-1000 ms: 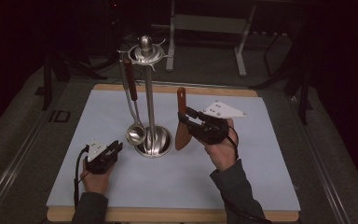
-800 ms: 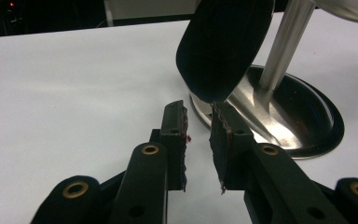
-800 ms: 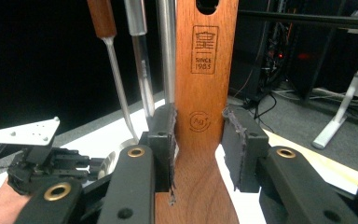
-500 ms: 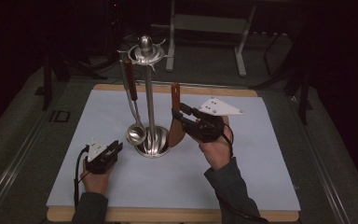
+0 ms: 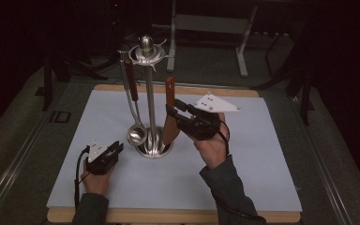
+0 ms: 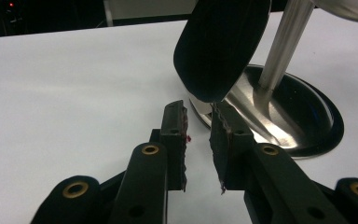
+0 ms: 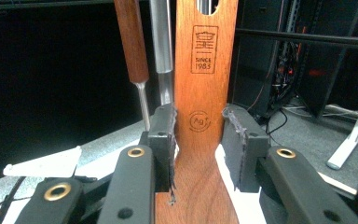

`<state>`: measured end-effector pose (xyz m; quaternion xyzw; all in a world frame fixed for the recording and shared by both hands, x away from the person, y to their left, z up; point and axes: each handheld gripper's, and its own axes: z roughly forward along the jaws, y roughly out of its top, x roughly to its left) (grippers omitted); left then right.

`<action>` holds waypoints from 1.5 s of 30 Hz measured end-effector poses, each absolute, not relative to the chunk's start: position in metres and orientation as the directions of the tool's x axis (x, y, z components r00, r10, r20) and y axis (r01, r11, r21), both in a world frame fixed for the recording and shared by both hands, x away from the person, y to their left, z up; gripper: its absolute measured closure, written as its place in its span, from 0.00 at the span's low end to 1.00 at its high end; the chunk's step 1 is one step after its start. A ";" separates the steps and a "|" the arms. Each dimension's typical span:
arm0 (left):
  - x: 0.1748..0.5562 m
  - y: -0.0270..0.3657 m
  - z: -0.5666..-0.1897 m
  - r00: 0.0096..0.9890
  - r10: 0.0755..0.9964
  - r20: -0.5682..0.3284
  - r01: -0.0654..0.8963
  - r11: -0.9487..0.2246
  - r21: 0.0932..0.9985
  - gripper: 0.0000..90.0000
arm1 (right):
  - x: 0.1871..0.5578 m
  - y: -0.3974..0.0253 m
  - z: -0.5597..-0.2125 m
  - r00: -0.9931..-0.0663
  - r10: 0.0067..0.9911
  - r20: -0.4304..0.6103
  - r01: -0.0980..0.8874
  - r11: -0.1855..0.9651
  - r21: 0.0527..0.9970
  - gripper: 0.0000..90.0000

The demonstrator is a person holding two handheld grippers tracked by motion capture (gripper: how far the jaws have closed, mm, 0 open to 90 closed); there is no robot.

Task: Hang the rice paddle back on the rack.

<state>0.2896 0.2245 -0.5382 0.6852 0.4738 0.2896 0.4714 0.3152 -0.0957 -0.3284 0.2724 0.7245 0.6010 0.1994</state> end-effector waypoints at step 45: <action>0.290 0.225 -0.538 0.384 0.922 -0.053 0.377 -0.105 0.920 0.84 | 0.314 -0.064 -0.296 -0.774 0.633 0.033 0.113 0.086 0.990 0.74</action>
